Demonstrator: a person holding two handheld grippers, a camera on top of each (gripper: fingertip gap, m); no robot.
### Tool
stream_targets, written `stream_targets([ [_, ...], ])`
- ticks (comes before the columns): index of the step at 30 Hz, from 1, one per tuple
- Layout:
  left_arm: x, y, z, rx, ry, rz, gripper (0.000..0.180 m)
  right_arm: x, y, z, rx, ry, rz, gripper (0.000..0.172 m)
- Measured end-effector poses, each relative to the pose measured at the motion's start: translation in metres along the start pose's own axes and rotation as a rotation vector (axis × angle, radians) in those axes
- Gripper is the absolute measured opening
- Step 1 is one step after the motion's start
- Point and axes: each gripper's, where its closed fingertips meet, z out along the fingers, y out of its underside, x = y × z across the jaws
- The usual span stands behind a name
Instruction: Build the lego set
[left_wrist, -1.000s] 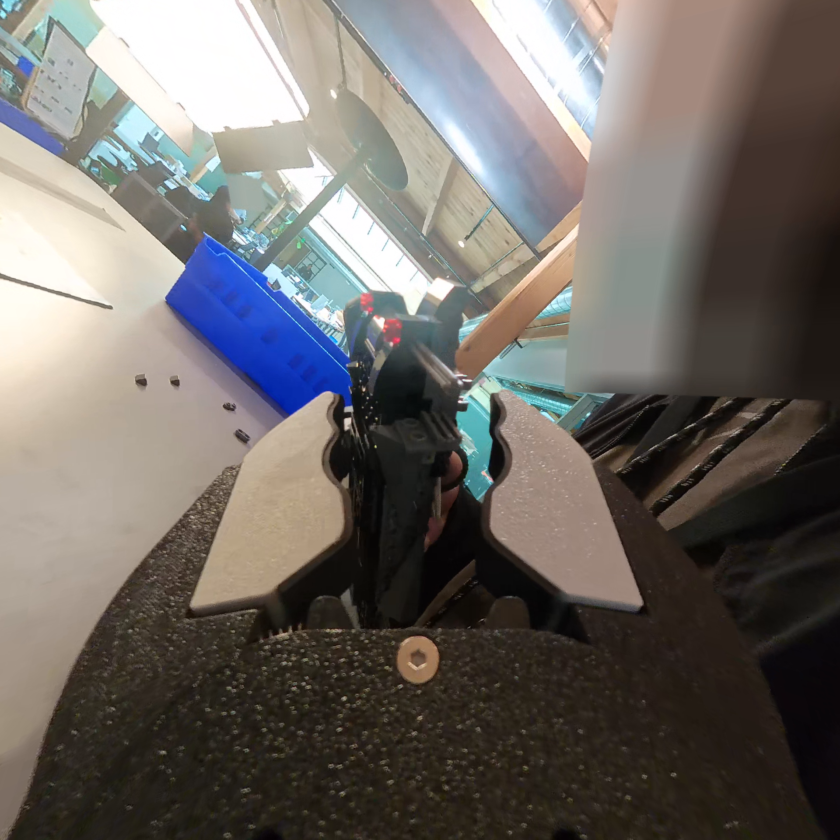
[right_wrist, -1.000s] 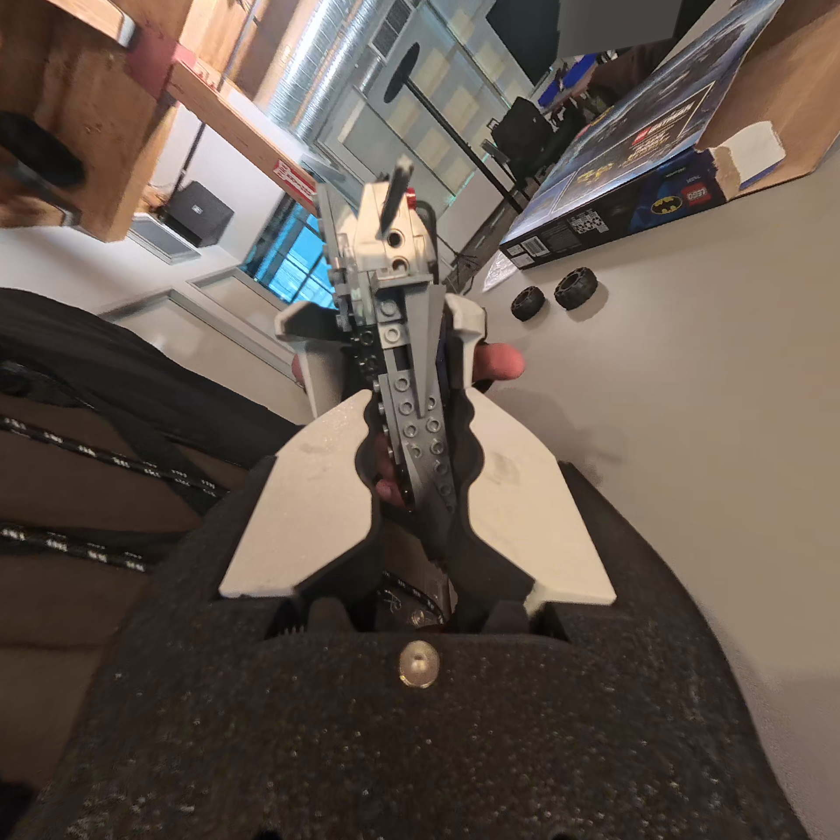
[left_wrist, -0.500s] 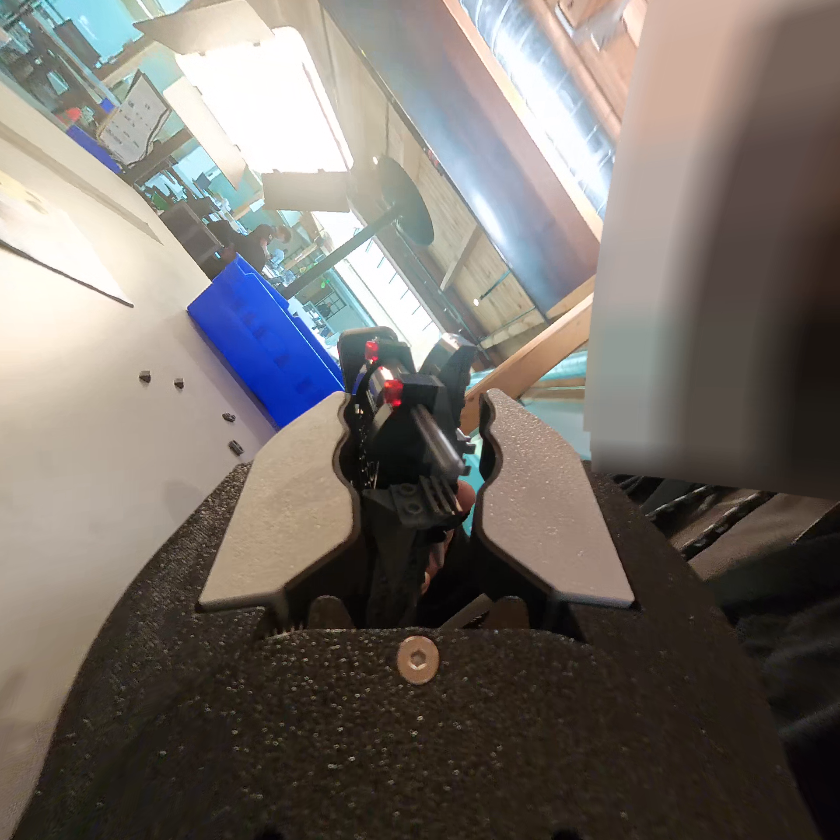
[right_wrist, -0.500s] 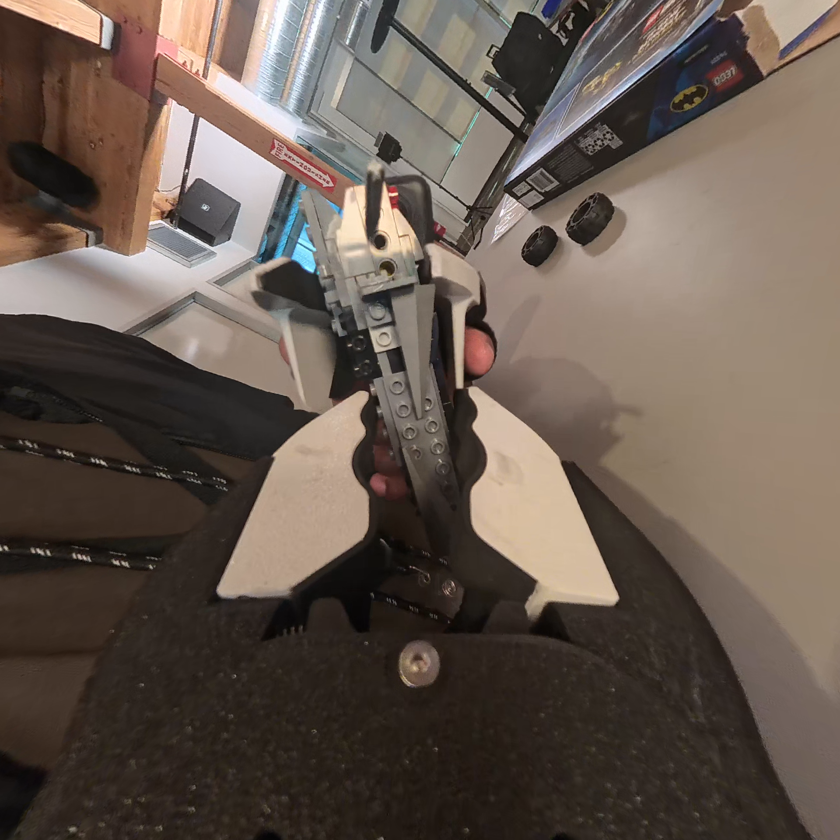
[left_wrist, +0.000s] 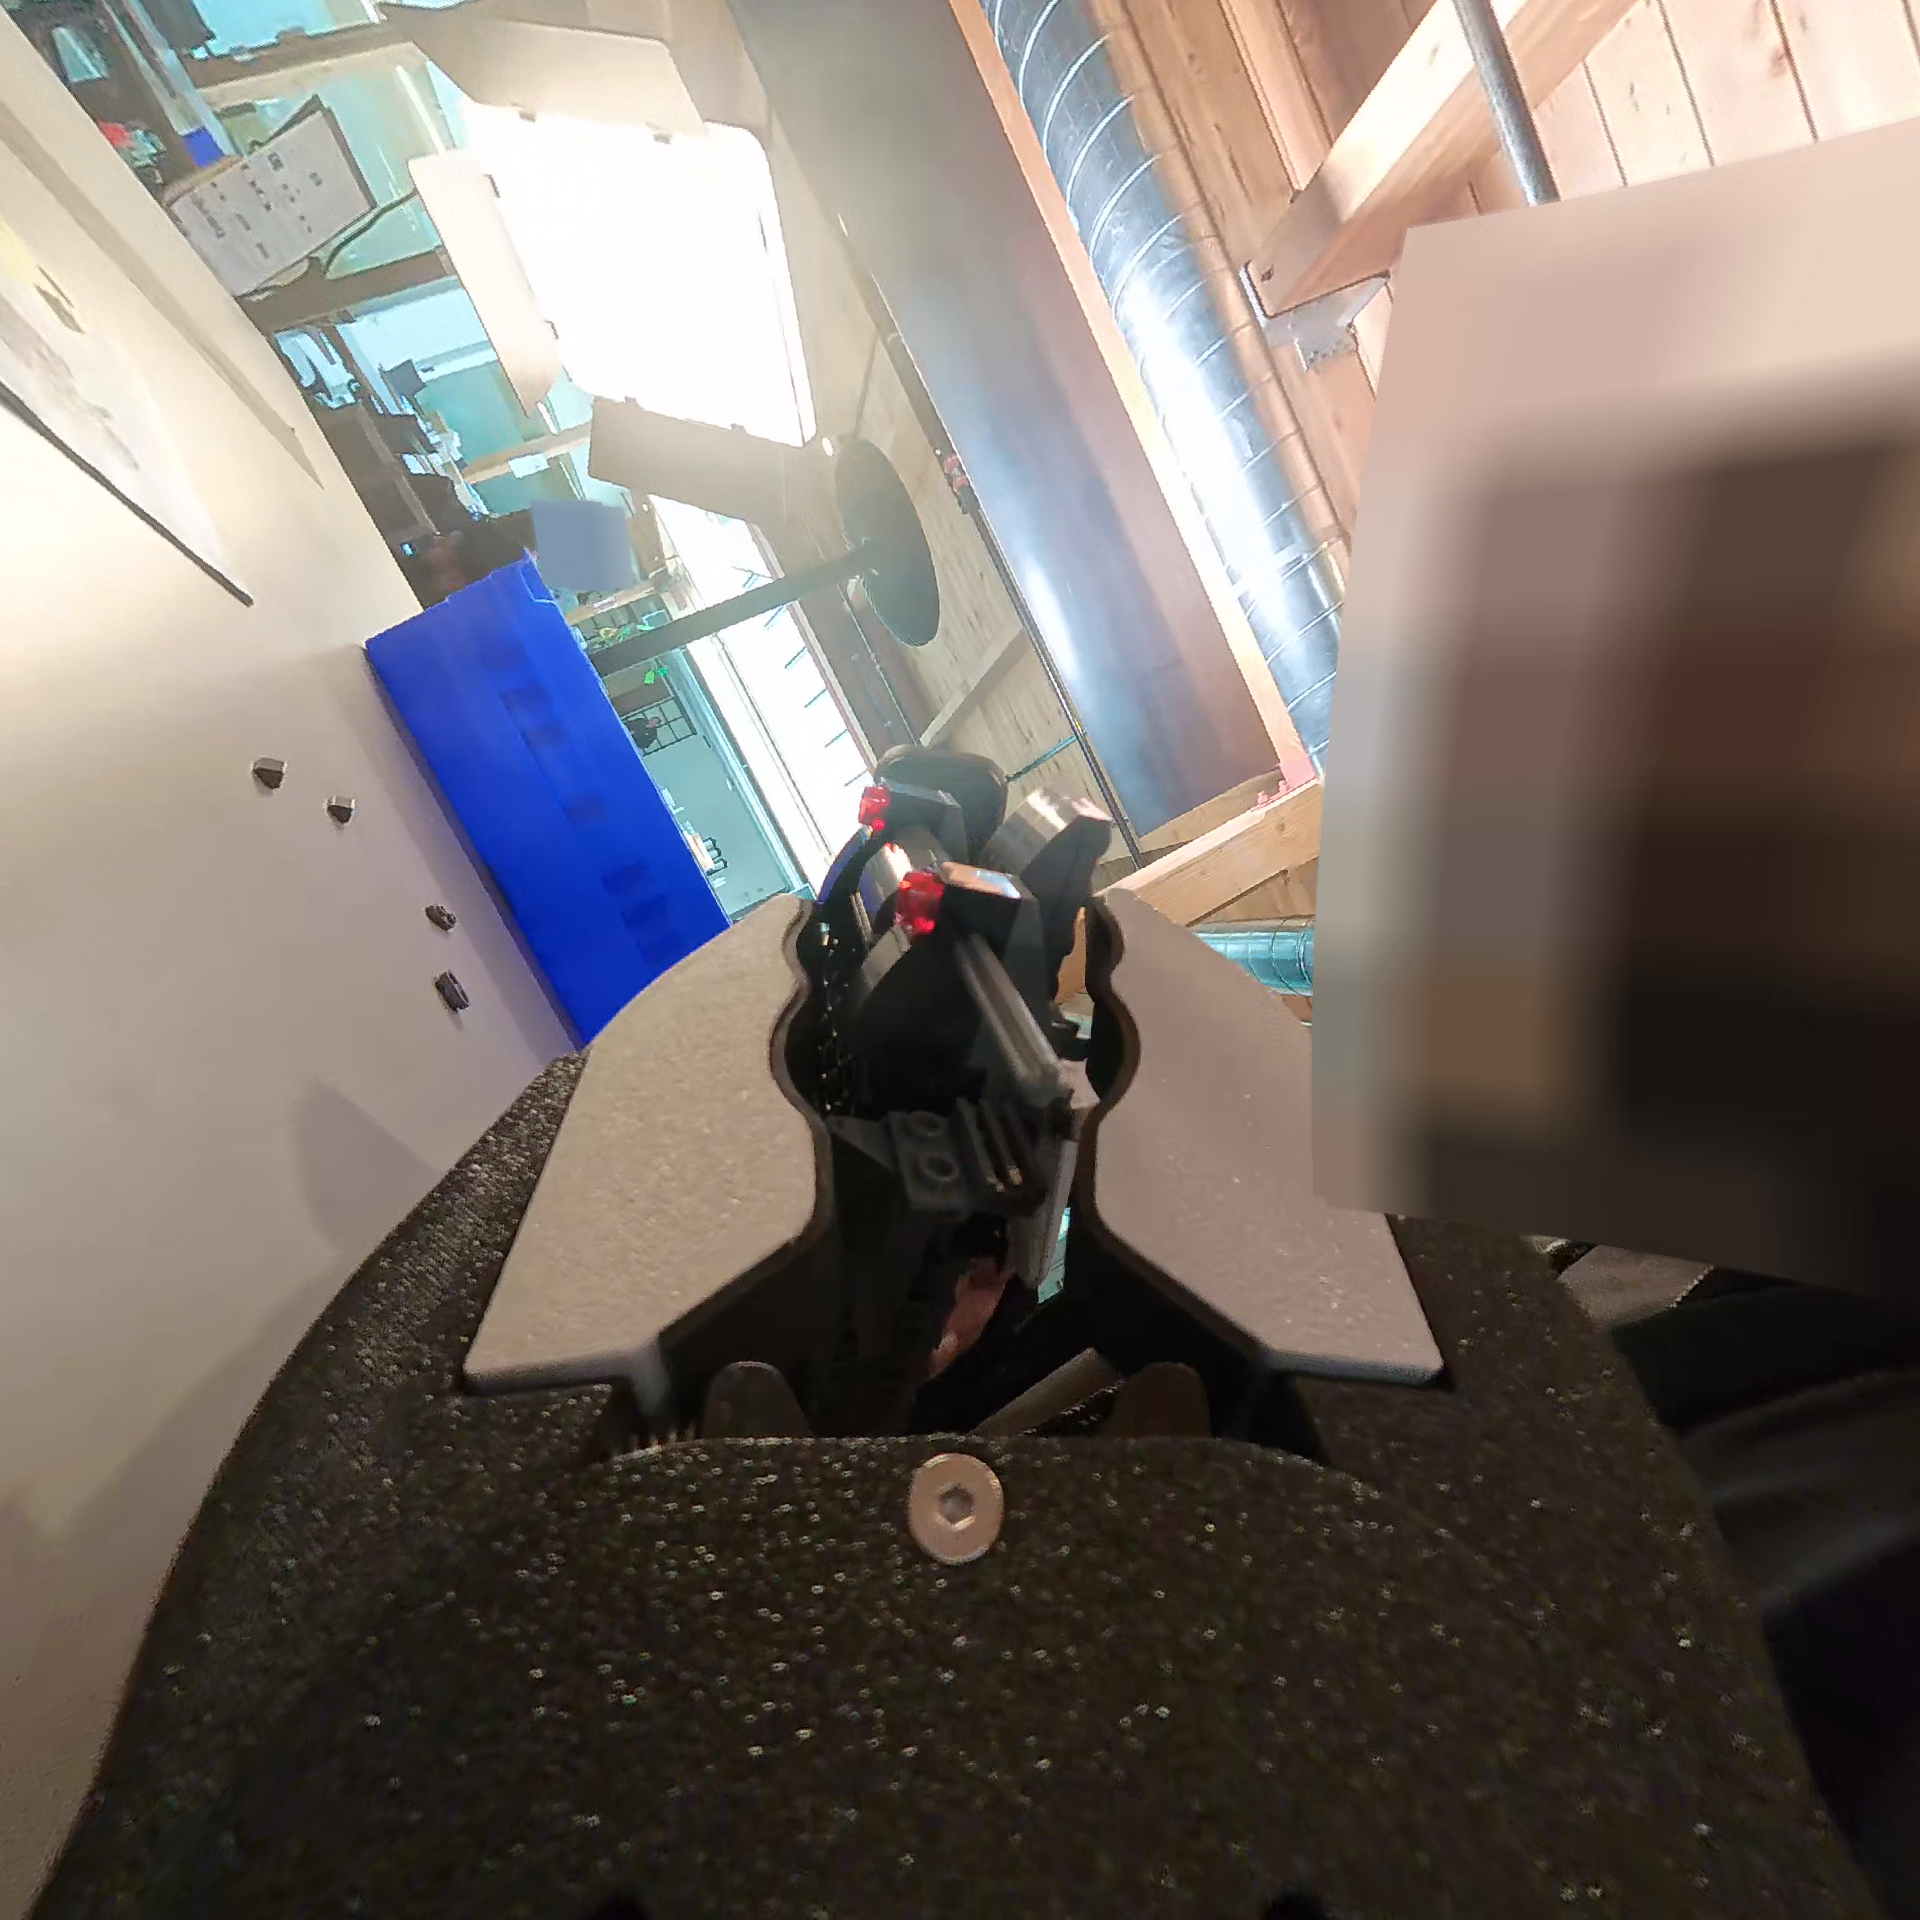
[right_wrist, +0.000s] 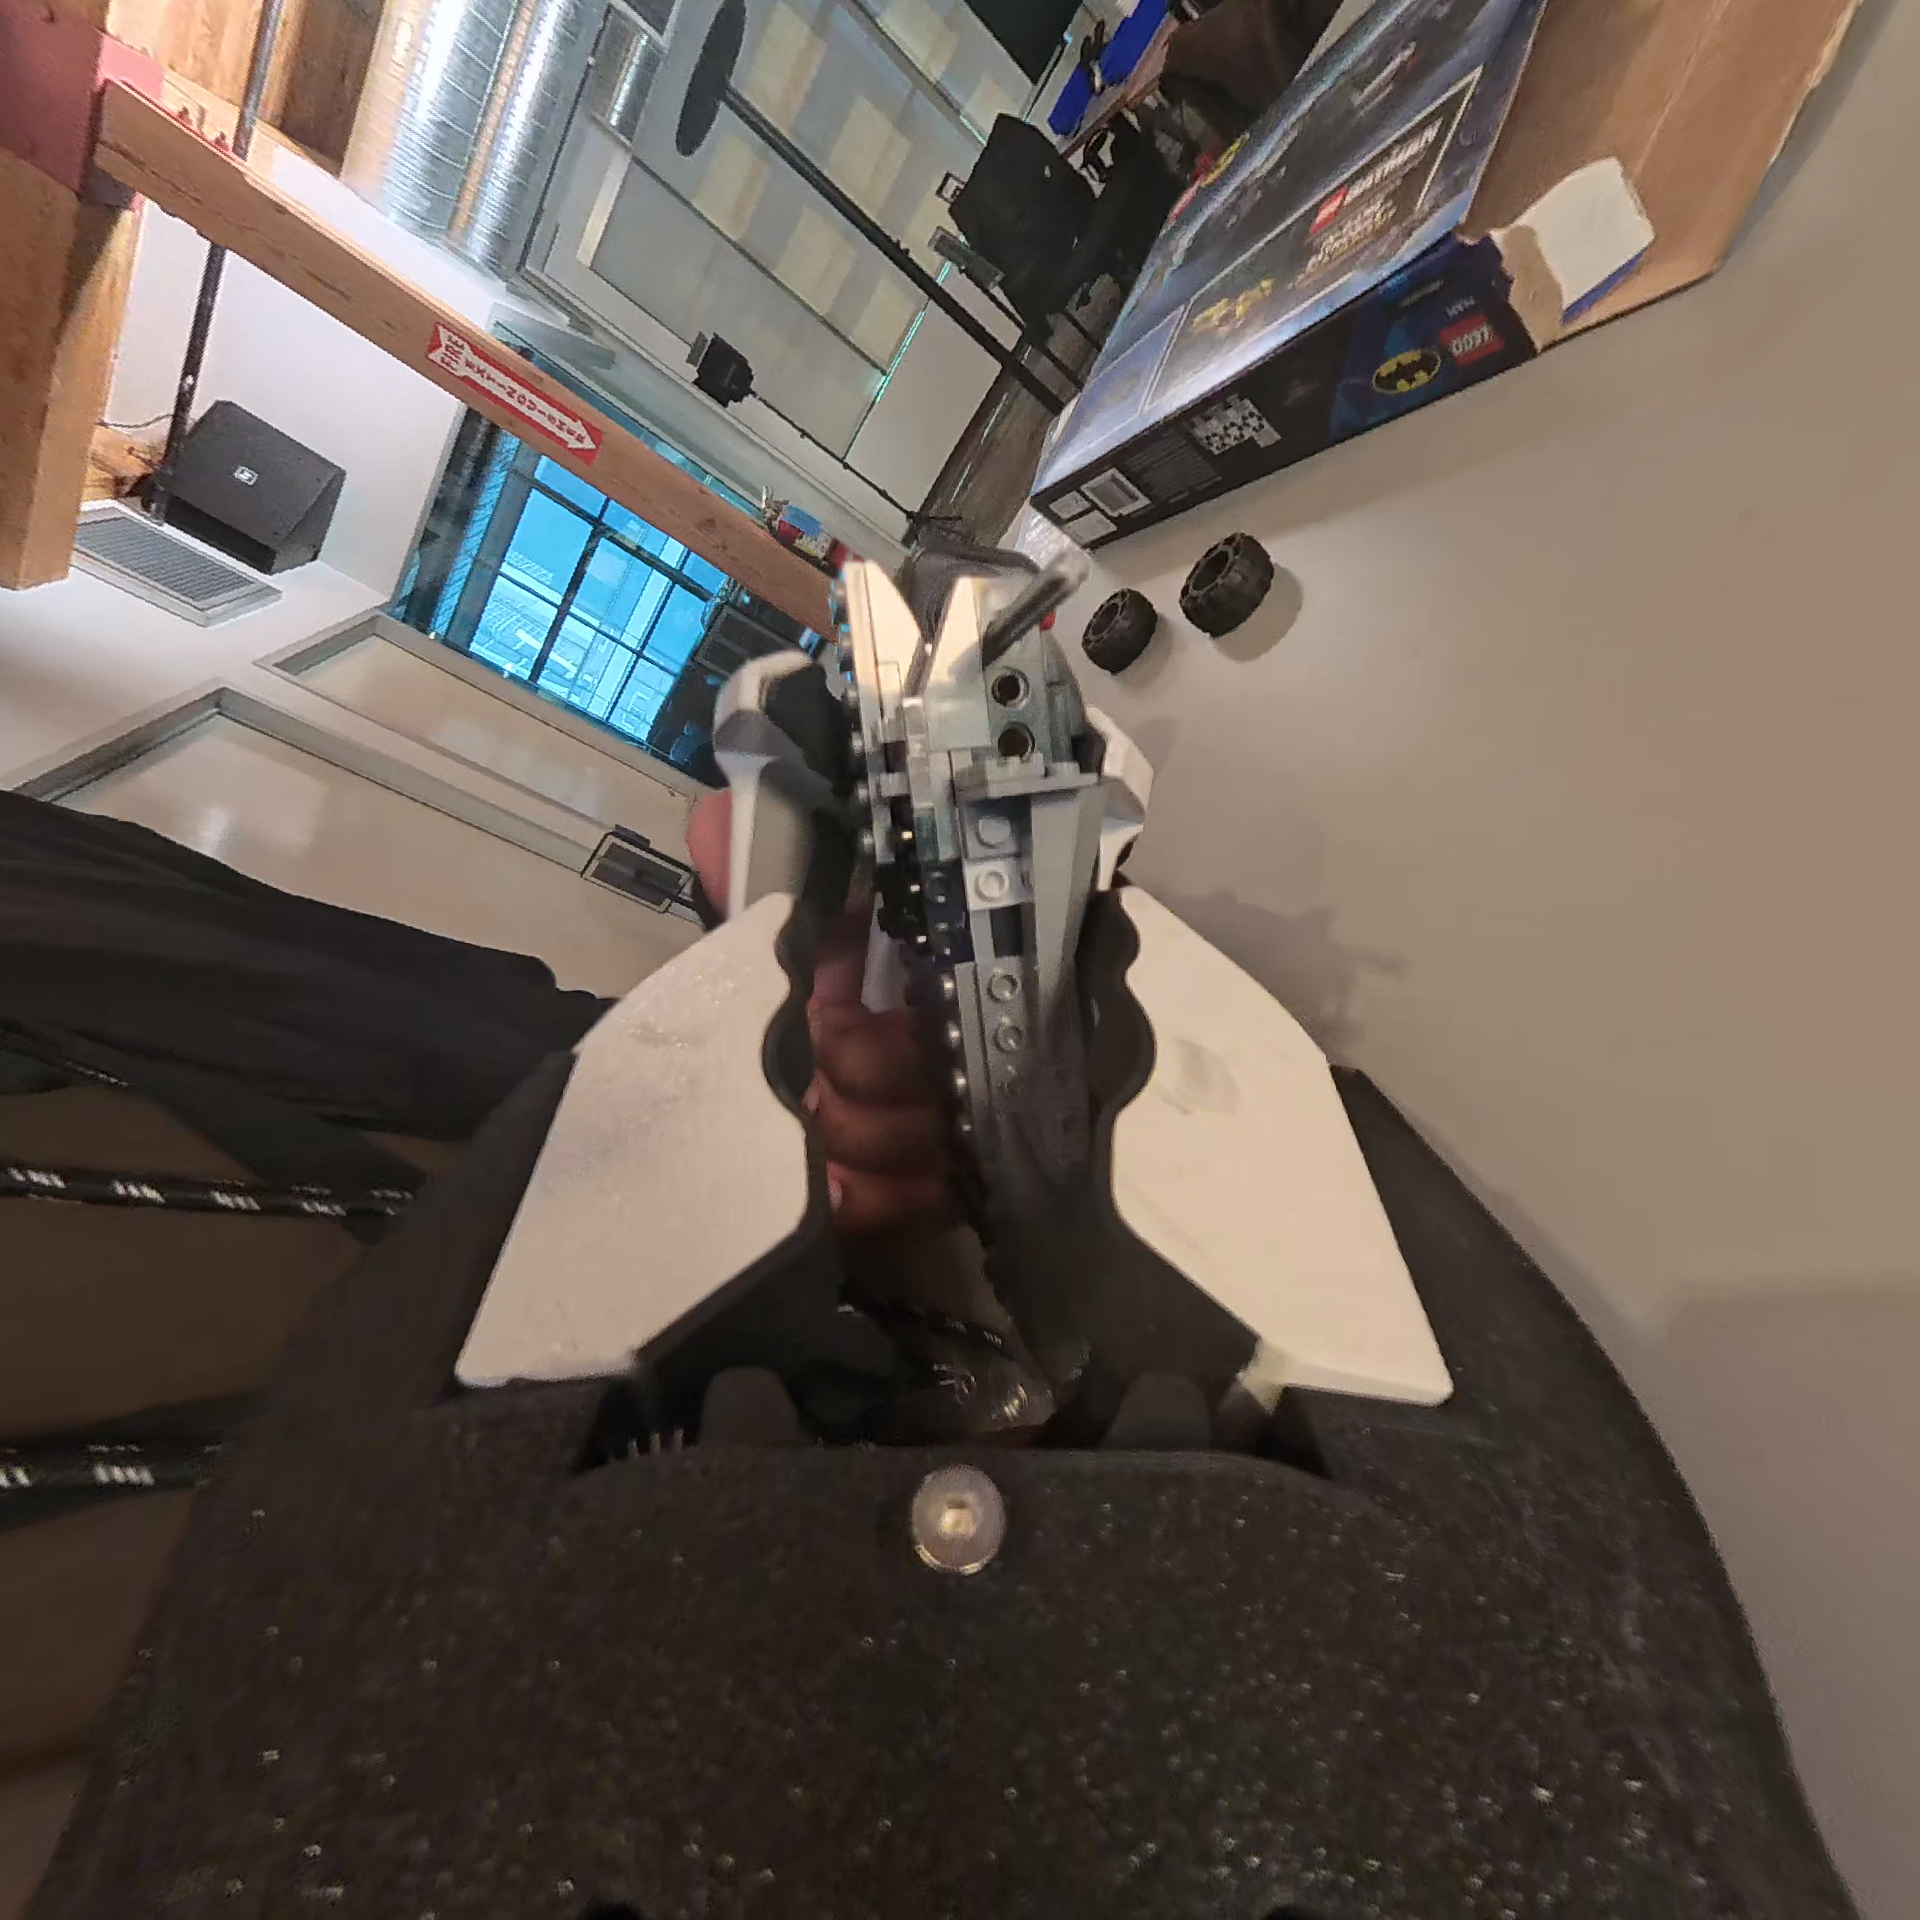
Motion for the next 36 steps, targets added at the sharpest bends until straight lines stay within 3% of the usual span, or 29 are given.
stream_targets([
  [9,0.015,0.008,0.001,-0.045,0.074,0.096,0.049,-0.005,-0.007,0.005,0.035,-0.001,-0.008,0.051],
  [16,0.022,0.016,0.002,-0.093,0.067,0.223,0.044,-0.004,-0.004,0.005,0.033,0.016,-0.006,0.068],
  [24,0.031,0.023,0.003,-0.139,0.106,0.286,0.069,0.002,-0.005,-0.002,0.026,0.078,-0.047,0.075],
  [36,0.032,0.028,0.007,-0.195,0.088,0.396,0.072,0.002,-0.007,-0.005,0.012,0.06,-0.052,0.076],
])
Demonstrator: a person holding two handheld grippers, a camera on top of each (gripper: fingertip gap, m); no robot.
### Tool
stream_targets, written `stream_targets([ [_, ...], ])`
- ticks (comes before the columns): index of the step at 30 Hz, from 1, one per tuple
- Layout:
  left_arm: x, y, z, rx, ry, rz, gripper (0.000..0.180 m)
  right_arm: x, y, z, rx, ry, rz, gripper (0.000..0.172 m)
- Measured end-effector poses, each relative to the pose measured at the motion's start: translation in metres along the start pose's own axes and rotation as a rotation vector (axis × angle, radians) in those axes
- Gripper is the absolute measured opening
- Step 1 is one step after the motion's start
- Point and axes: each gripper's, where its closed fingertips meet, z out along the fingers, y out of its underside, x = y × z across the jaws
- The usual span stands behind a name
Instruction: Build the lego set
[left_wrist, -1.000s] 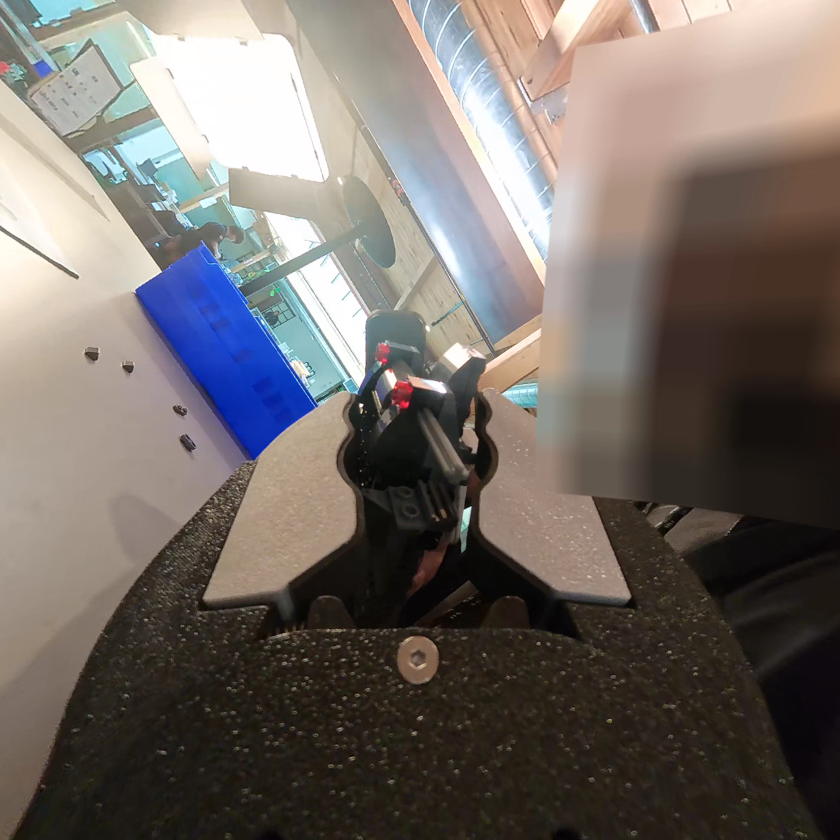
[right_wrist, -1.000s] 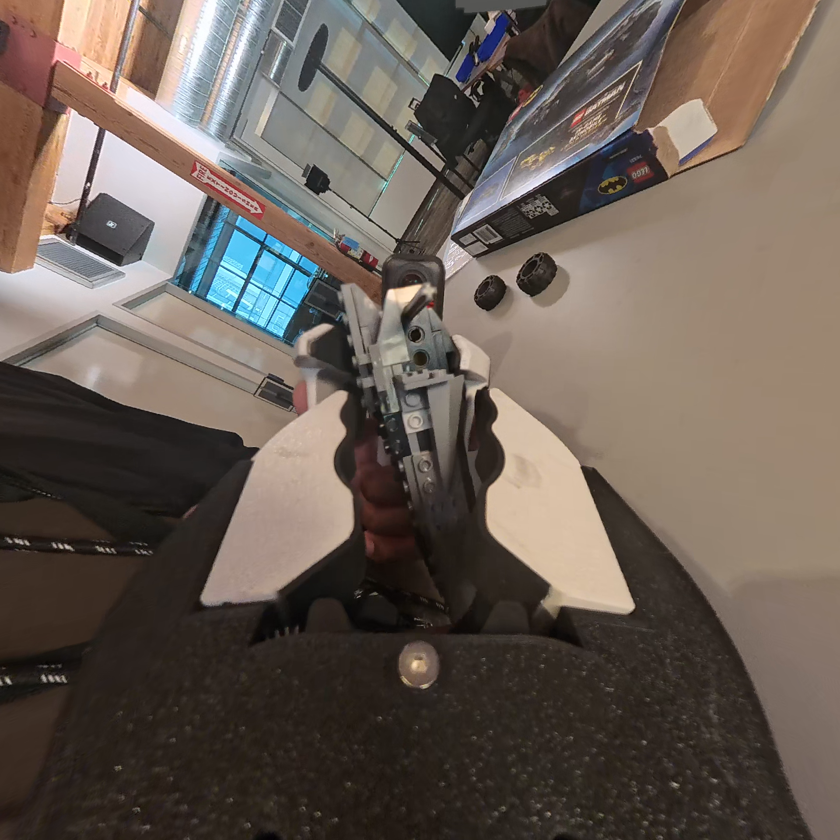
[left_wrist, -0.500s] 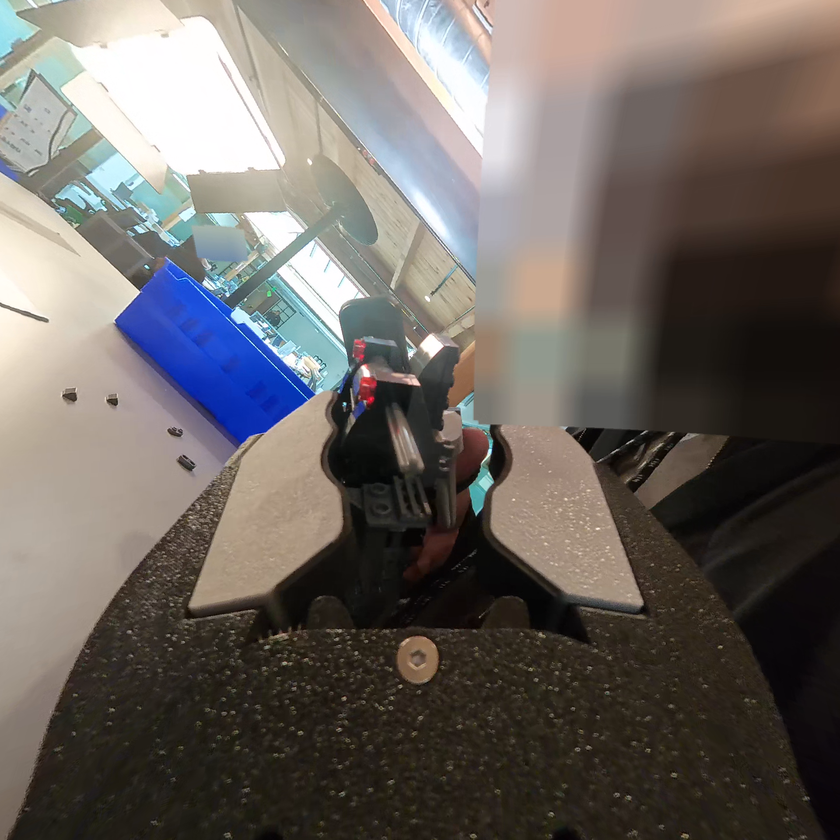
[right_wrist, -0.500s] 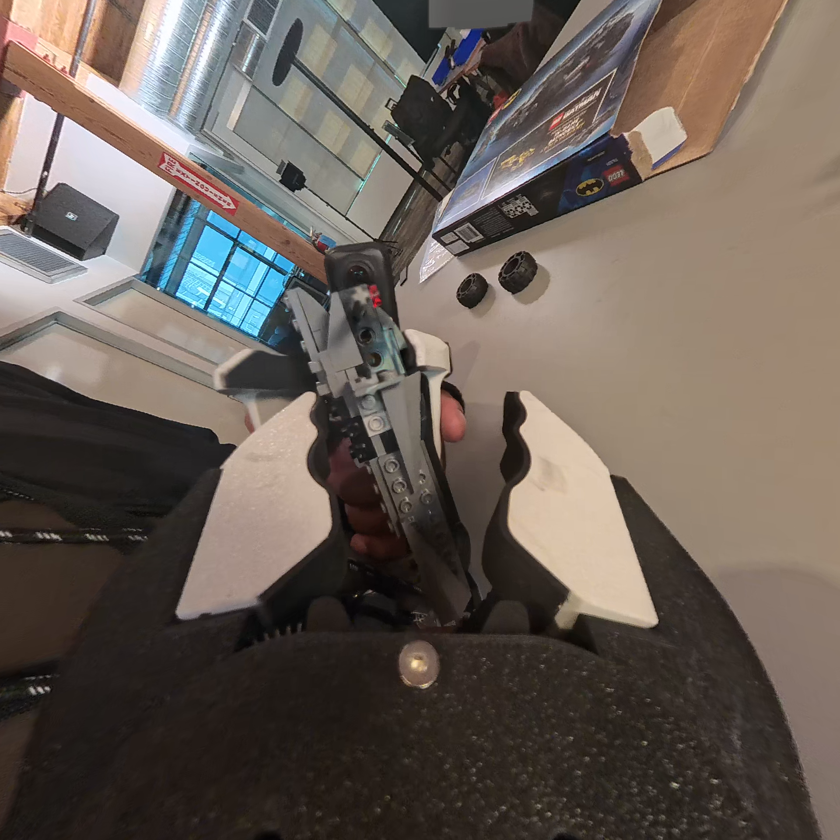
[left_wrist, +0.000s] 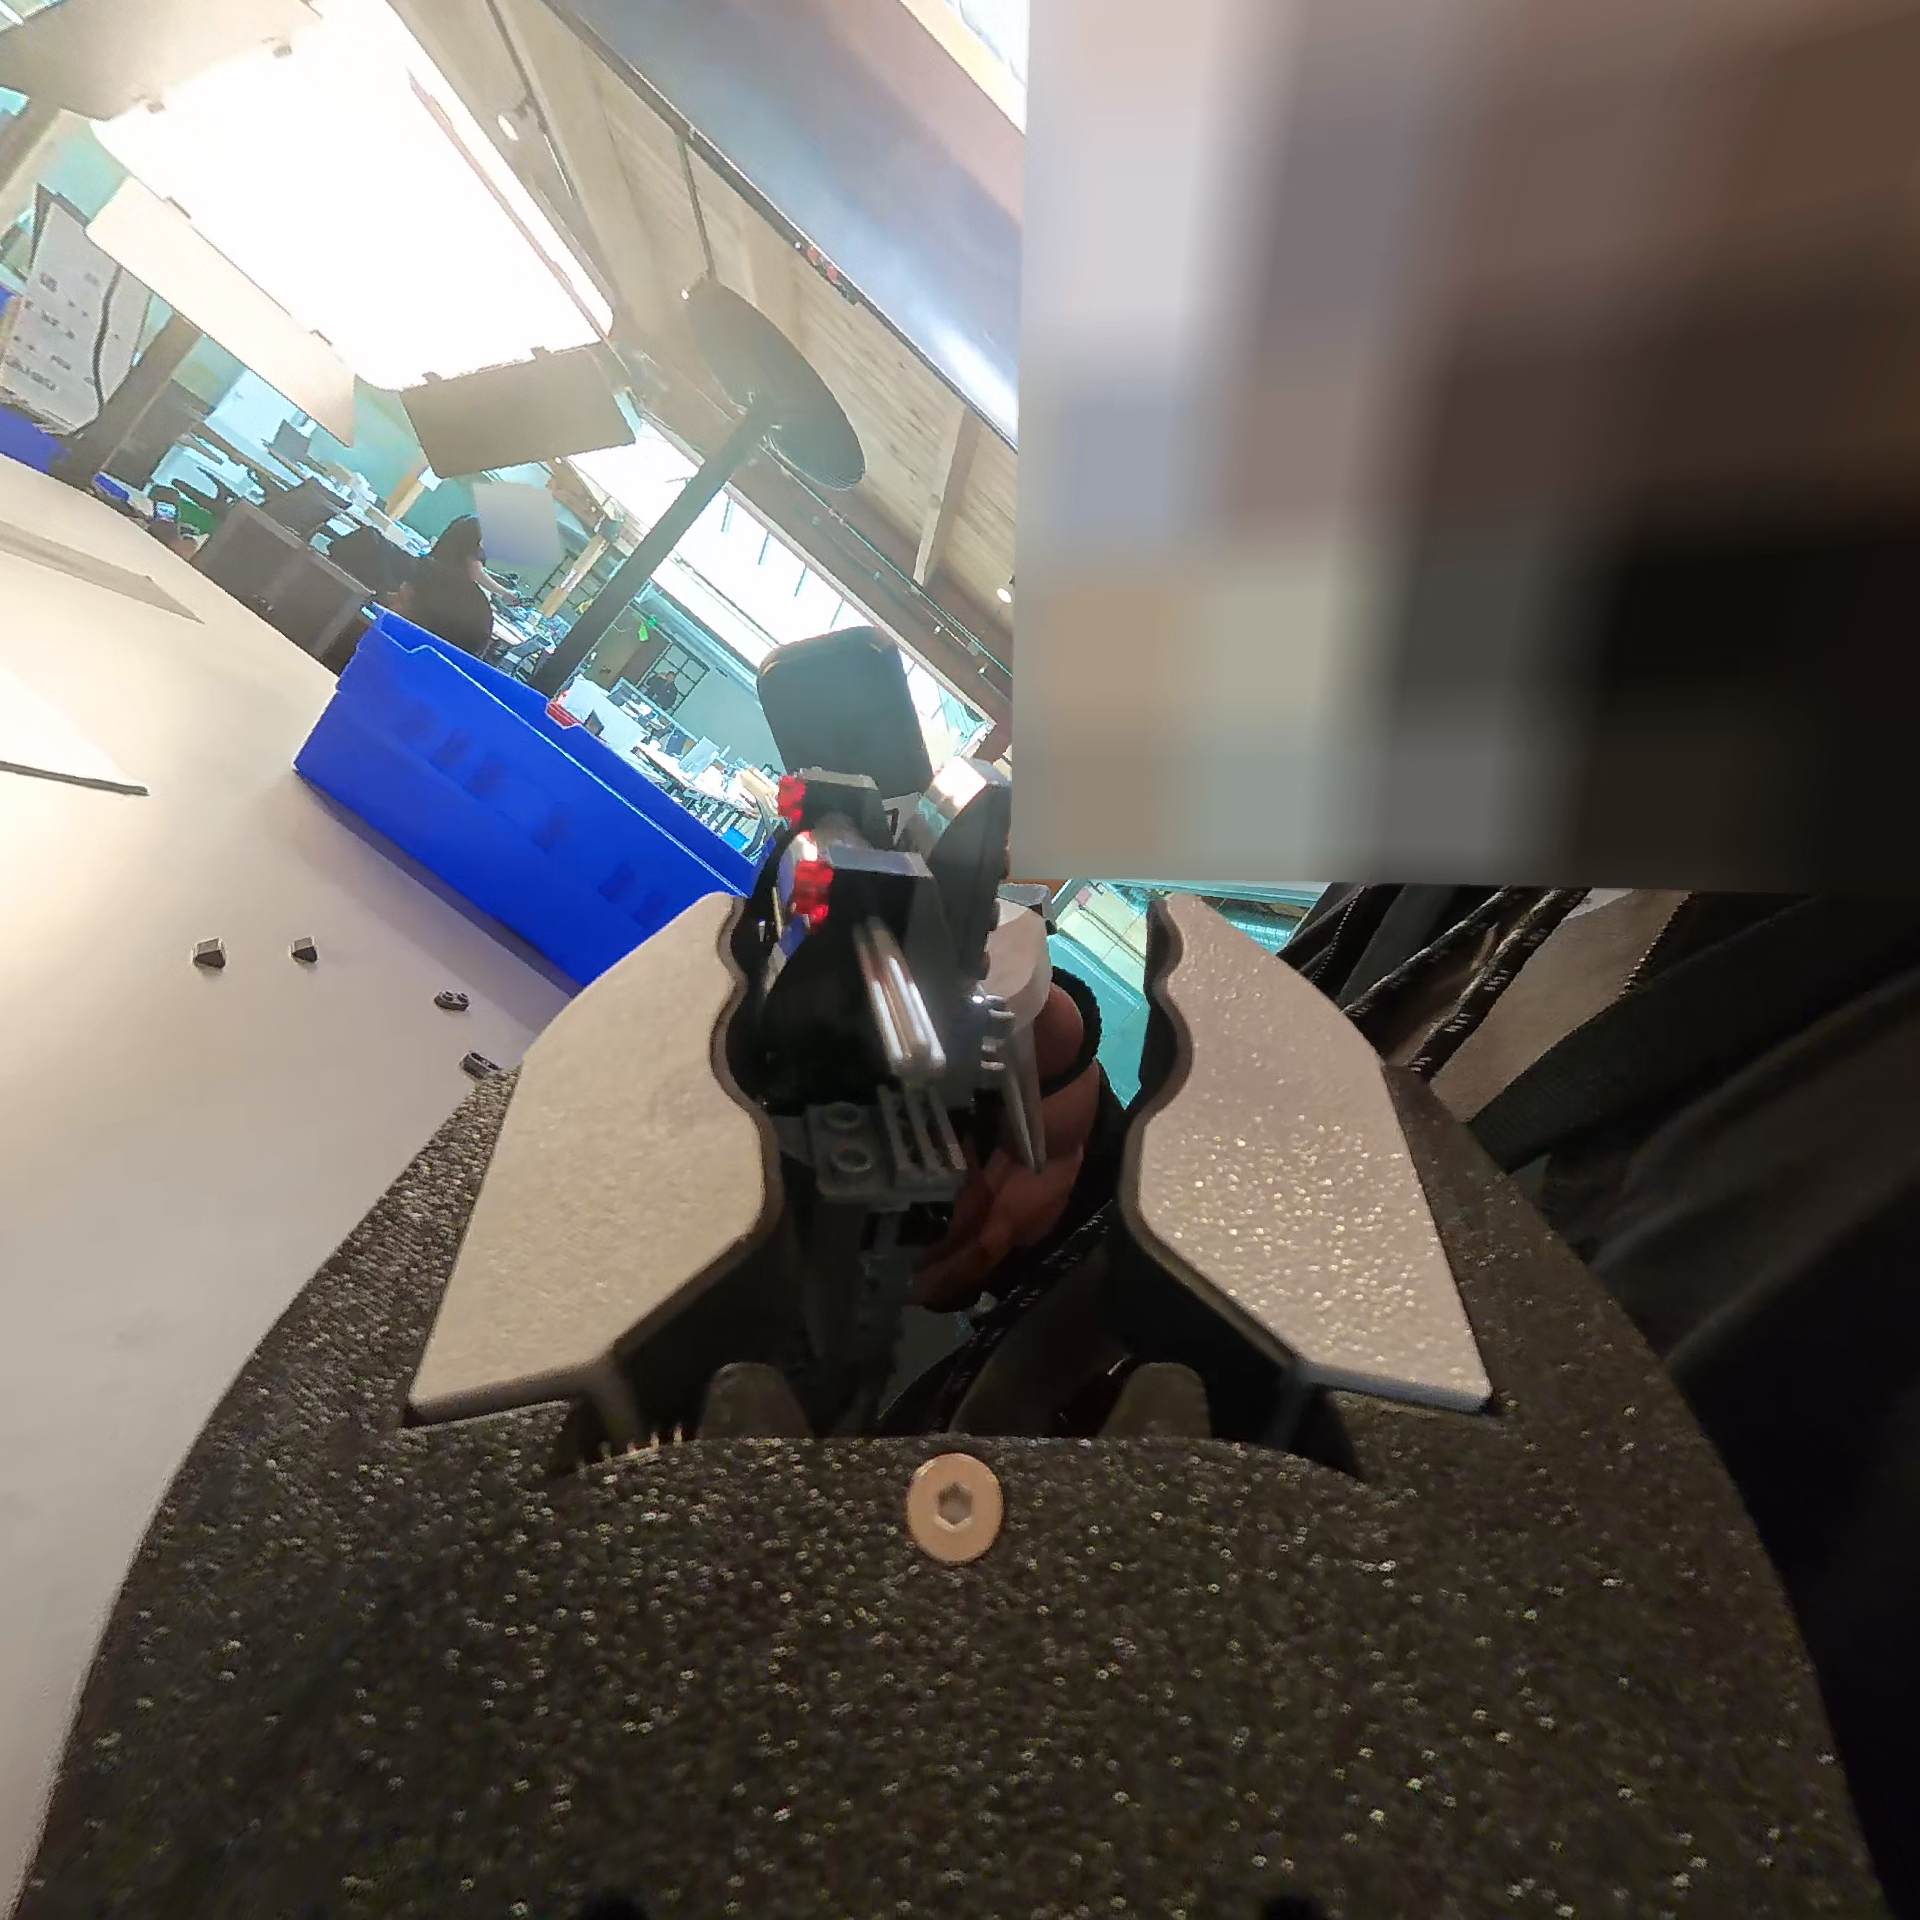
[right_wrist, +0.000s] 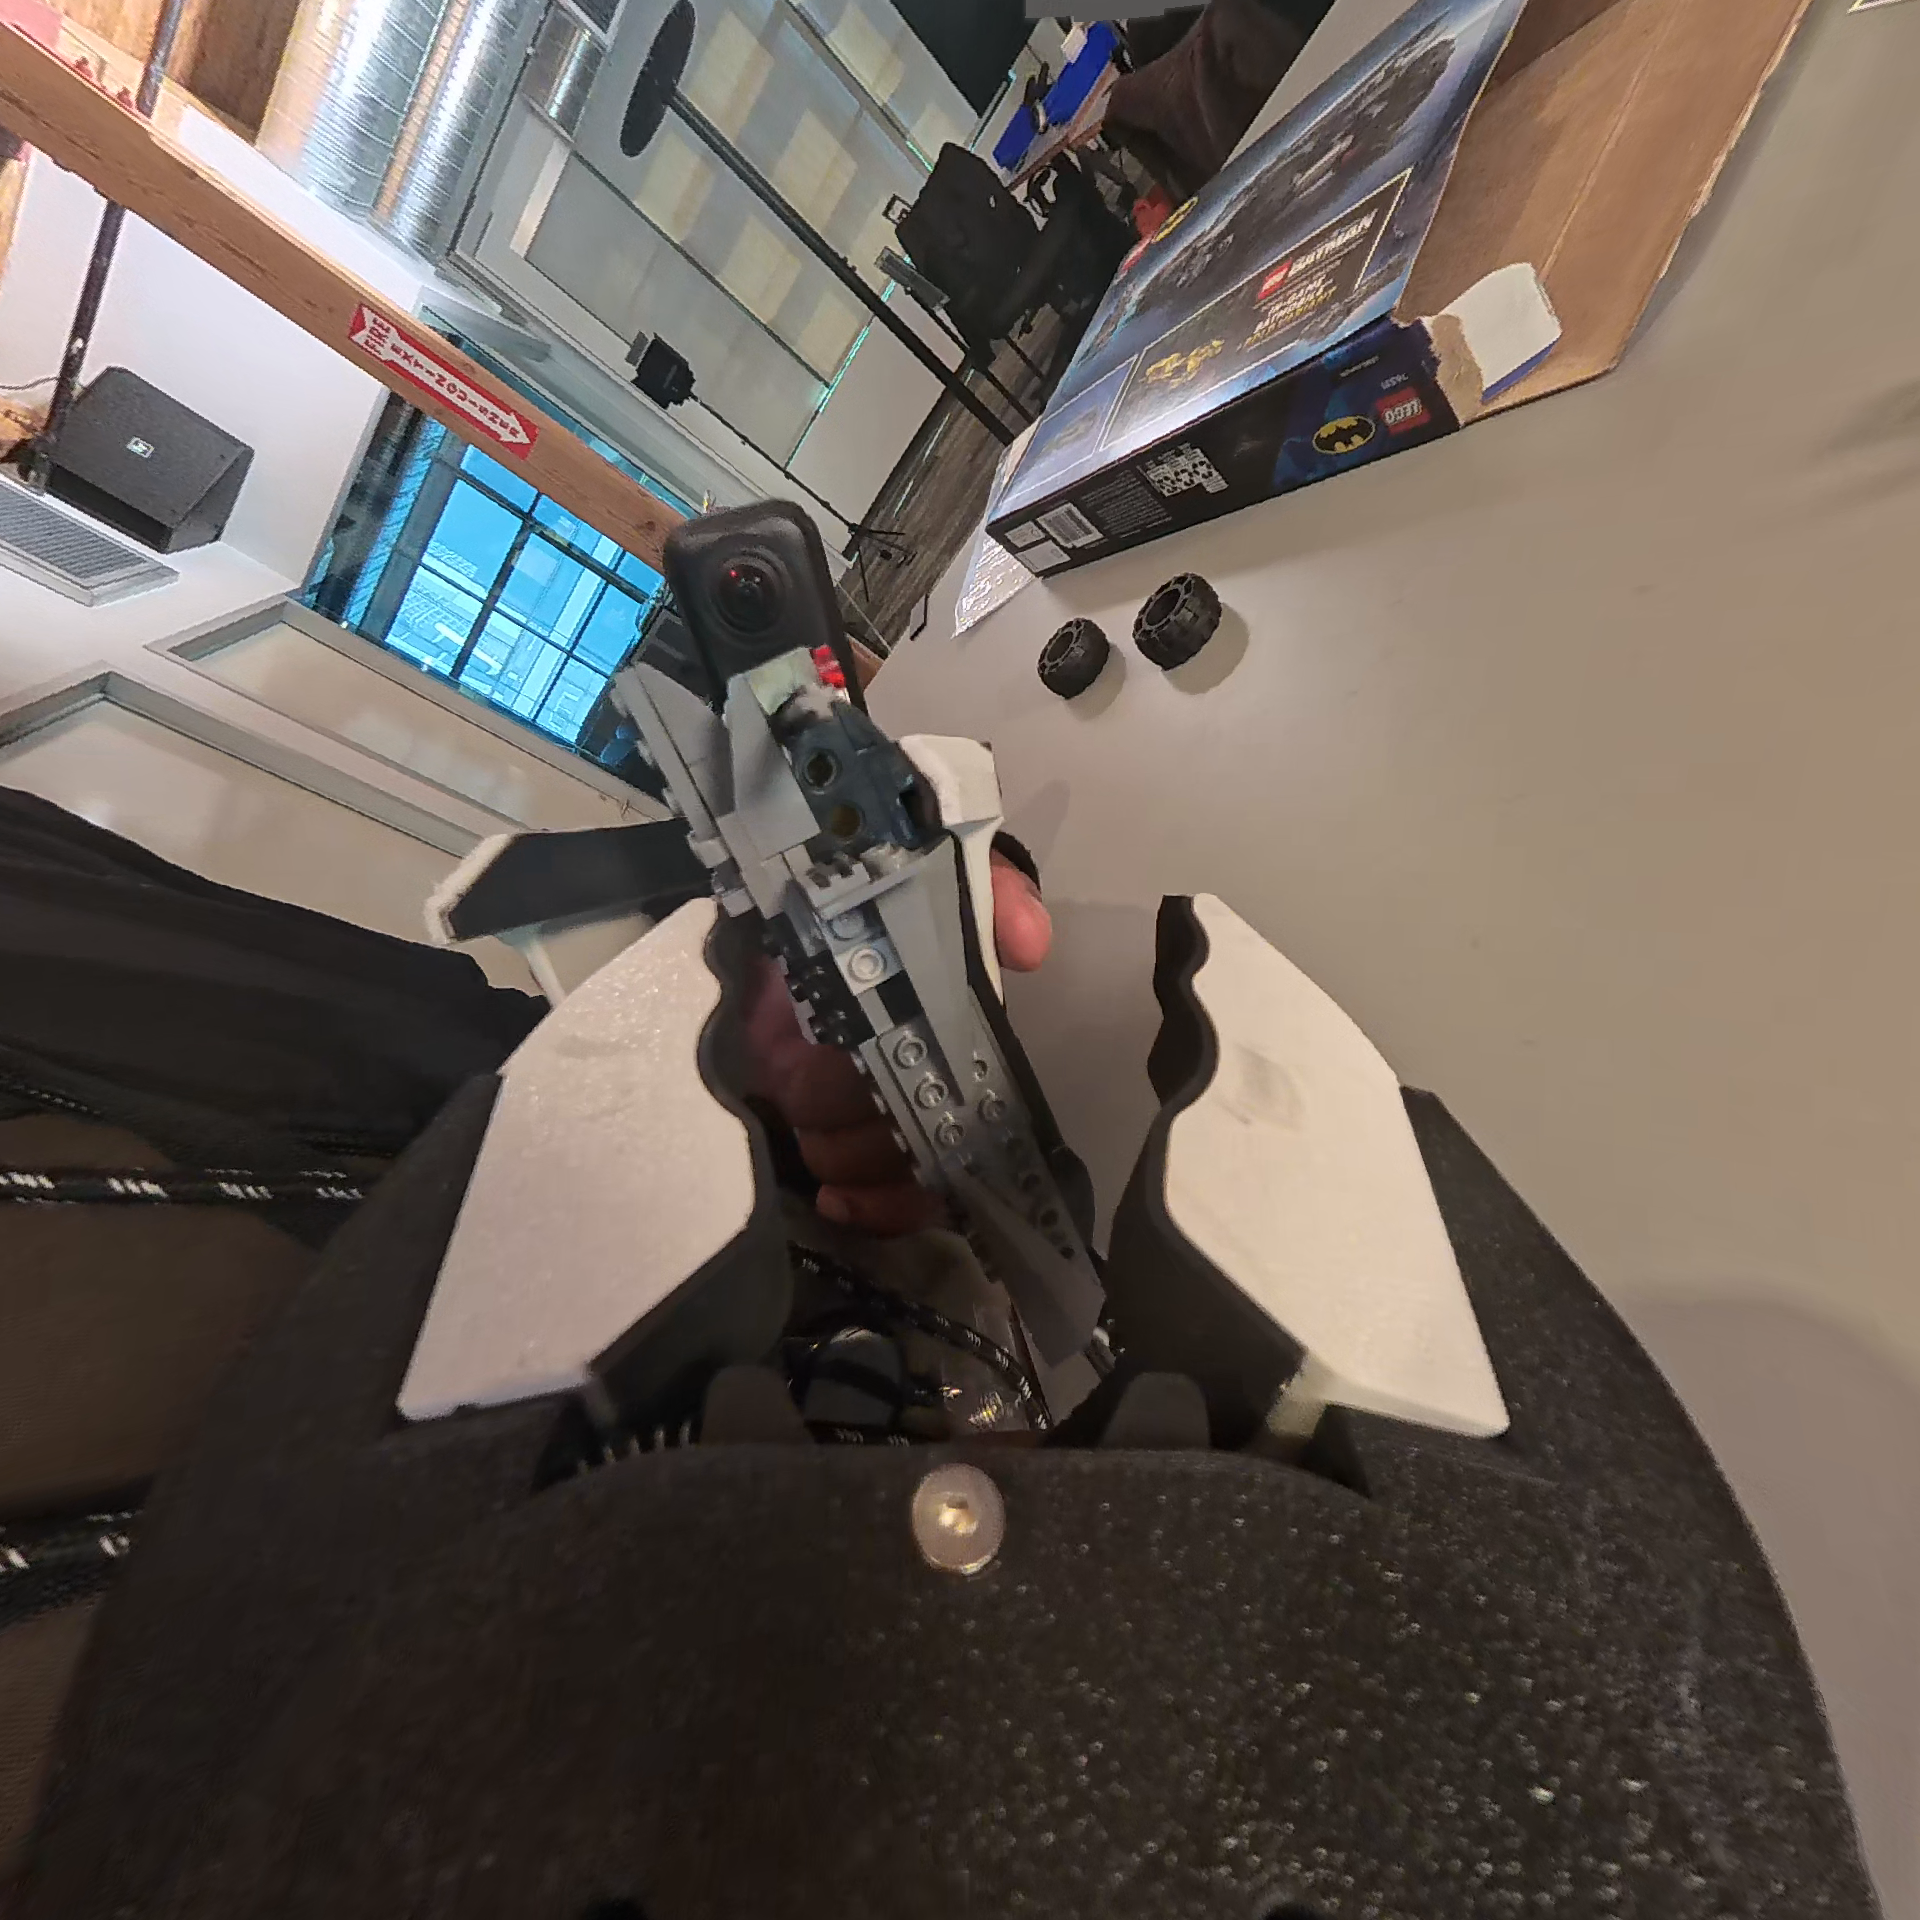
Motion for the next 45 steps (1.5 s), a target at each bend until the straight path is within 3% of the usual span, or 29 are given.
stream_targets([
  [32,0.004,0.004,0.003,0.002,-0.022,0.026,0.072,0.002,0.002,-0.004,-0.021,0.025,-0.018,0.085],
  [38,-0.013,-0.006,0.002,0.145,-0.048,-0.117,0.05,0.002,-0.006,-0.003,0.015,0.07,-0.08,0.075],
  [45,-0.009,-0.015,0.002,0.186,-0.024,-0.103,0.053,-0.007,-0.015,0.001,0.071,0.019,-0.07,0.067],
])
